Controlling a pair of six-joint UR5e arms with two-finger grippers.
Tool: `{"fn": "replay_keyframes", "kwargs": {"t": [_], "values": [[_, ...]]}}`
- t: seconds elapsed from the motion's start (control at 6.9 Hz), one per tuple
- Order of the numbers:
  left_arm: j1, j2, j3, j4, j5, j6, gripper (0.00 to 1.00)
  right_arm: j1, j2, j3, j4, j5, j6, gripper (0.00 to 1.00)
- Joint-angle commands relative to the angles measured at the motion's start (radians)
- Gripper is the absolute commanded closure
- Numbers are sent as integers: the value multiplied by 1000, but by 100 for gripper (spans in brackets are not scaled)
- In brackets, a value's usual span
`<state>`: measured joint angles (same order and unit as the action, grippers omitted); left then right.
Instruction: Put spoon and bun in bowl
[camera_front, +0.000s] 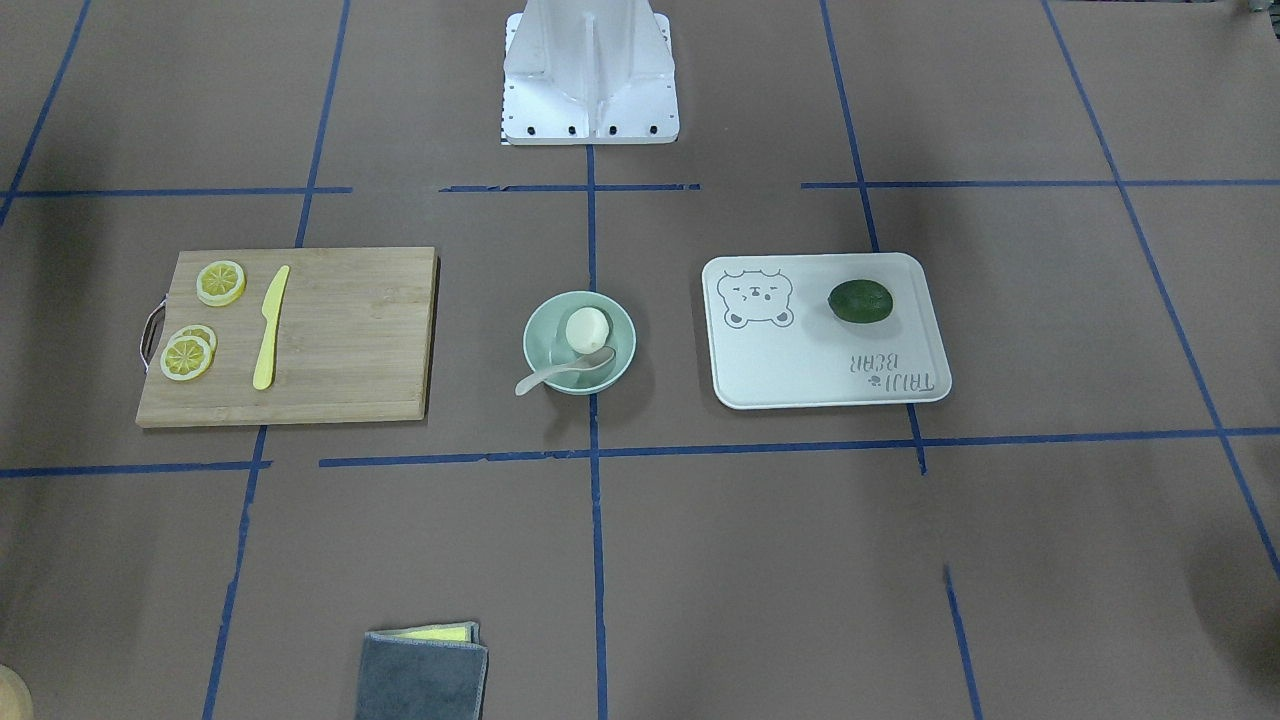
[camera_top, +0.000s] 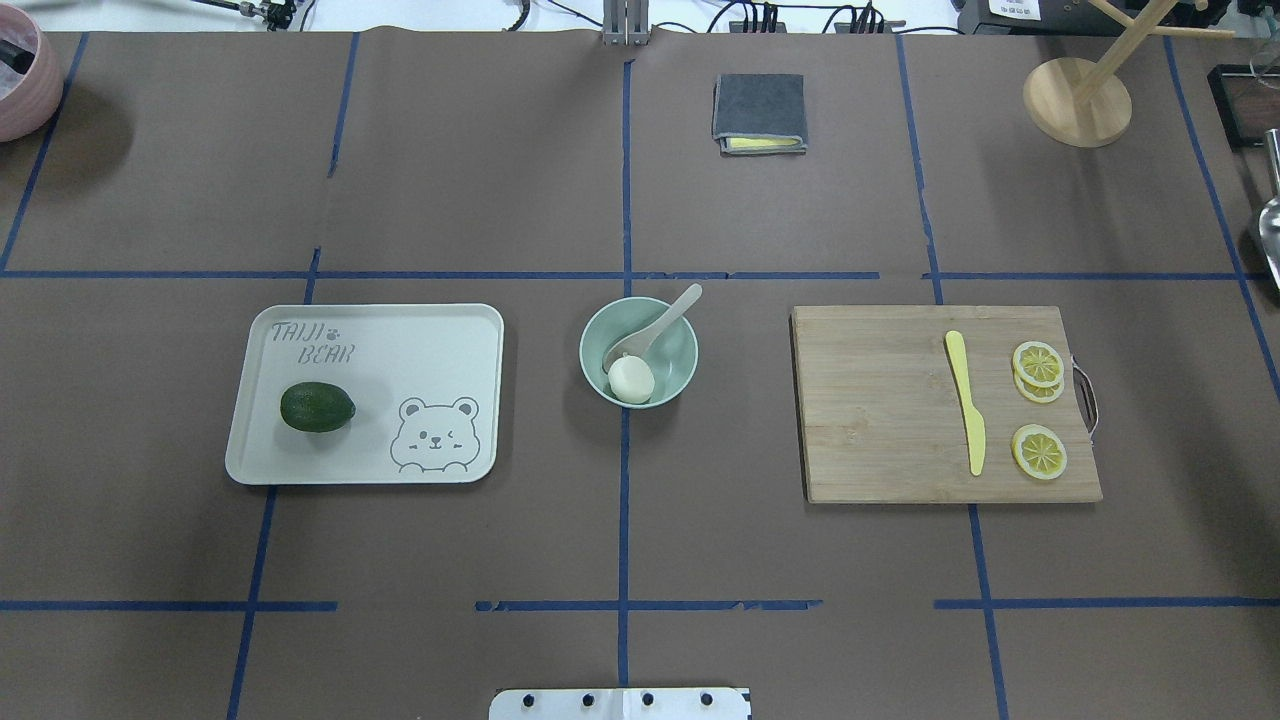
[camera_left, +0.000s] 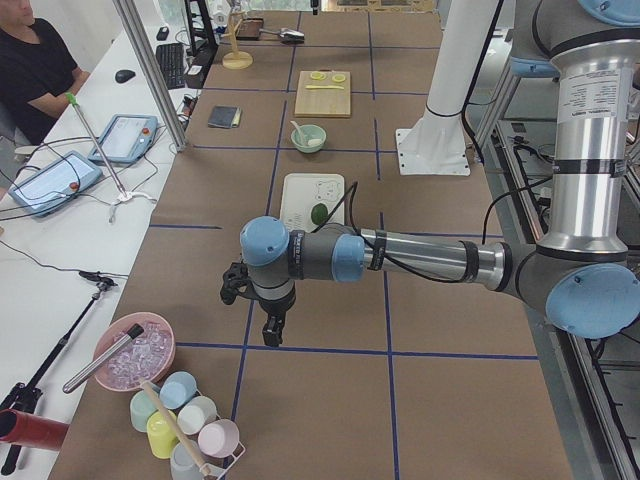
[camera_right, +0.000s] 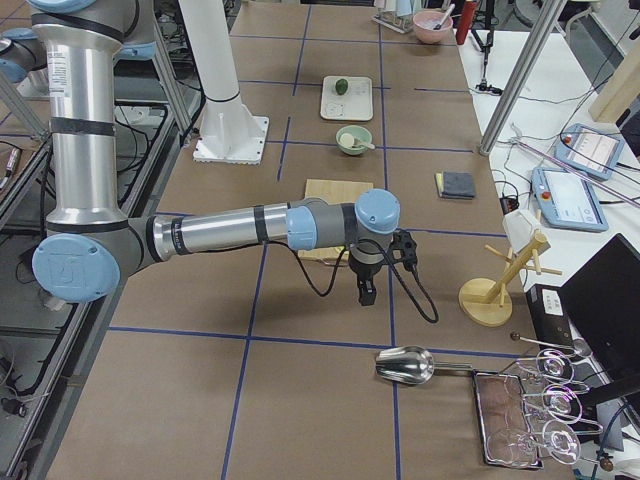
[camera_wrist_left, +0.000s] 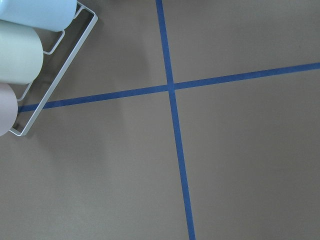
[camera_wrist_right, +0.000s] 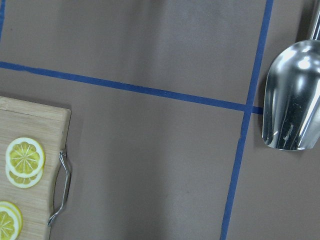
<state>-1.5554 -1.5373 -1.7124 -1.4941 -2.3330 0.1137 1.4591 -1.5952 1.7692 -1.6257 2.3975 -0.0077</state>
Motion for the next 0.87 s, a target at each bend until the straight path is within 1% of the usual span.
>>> {"fn": "replay_keyframes", "kwargs": {"t": [0.0,0.72], "values": [[0,0,-1,-2,-2,0,0,0,0,0,0,2,0,0],[0,-4,-3,-2,0,0,0,1,0,1,1,11,2,0]]}}
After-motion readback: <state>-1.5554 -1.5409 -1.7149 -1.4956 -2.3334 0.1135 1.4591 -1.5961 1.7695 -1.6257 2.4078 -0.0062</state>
